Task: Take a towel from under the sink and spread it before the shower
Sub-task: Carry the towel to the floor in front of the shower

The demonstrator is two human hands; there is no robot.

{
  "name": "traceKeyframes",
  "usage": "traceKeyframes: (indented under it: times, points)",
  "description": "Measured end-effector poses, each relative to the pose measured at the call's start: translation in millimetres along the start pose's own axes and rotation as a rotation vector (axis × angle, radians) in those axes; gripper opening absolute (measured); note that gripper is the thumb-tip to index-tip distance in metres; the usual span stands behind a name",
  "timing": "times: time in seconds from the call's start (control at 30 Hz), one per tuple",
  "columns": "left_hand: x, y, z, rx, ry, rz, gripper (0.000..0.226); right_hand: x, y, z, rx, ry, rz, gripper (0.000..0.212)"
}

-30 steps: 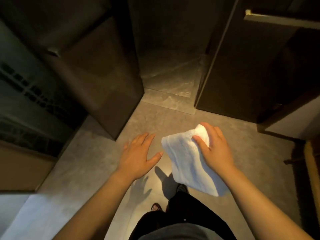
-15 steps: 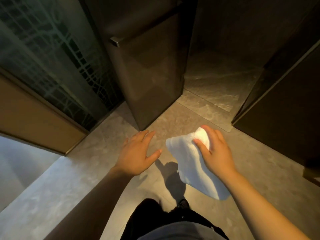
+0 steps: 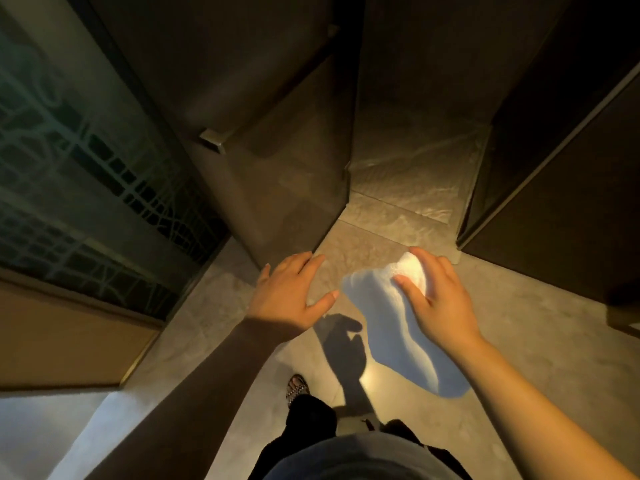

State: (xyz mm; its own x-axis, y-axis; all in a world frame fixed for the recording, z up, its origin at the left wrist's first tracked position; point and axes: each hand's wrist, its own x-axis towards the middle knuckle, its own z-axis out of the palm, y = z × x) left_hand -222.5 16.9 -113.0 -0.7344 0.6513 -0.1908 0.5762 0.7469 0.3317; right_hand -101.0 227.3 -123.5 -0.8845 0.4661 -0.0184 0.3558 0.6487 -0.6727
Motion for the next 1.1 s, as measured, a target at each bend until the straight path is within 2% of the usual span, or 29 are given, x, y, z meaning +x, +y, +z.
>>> traceKeyframes:
  times: [0.17, 0.33, 0.57, 0.73, 0.87, 1.1]
  points:
    - [44.5, -36.4, -17.7, 0.060, -0.033, 0.086, 0.085, 27.1, -19.4, 15.4, 0.019, 0.101, 0.097, 0.046]
    - [85.4, -42.2, -27.8, 0.062, -0.094, 0.143, 0.081, 50.3, -20.5, 10.5, 0.021, 0.185, 0.154, 0.046]
    - [144.8, -19.7, -21.4, 0.047, 0.019, 0.214, 0.078, 93.4, 7.4, -9.8, 0.001, 0.189, 0.192, 0.046]
    - [197.2, 2.3, -13.8, 0.068, -0.049, 0.238, 0.076, 127.7, 37.4, -28.7, -0.020, 0.182, 0.204, 0.047]
    - [230.0, 18.6, -7.7, 0.078, -0.027, 0.302, 0.070, 152.1, 61.7, -39.2, -0.012, 0.183, 0.215, 0.047]
    - [290.1, 39.9, -9.1, 0.045, -0.131, 0.293, 0.081, 193.0, 87.5, -54.4, -0.013, 0.208, 0.239, 0.047]
